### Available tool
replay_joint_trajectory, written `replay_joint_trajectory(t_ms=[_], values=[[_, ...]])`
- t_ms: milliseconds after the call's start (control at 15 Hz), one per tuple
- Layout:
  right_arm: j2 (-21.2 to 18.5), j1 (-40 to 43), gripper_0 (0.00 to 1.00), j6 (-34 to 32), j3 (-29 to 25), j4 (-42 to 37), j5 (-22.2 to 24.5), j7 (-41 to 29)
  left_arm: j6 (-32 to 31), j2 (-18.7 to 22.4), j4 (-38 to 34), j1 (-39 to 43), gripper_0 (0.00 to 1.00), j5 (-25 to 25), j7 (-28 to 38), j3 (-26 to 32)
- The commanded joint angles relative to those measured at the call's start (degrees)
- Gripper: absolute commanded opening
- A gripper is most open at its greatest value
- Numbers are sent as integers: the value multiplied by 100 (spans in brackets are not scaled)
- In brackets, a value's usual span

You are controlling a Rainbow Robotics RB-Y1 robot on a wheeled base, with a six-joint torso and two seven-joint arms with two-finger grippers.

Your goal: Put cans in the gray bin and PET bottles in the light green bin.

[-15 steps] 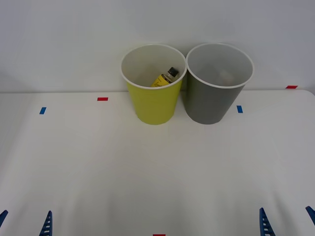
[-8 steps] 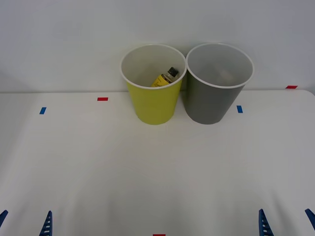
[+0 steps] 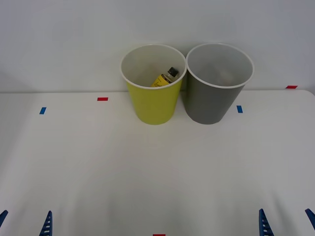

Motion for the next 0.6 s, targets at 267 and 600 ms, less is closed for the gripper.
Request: replay_joint_trajectory(t_ms=[267,600], values=[[1,-1,100,2,-1,0,-1,0,0,0,0,0,91,0,0,0],[1,-1,100,2,-1,0,-1,0,0,0,0,0,91,0,0,0]])
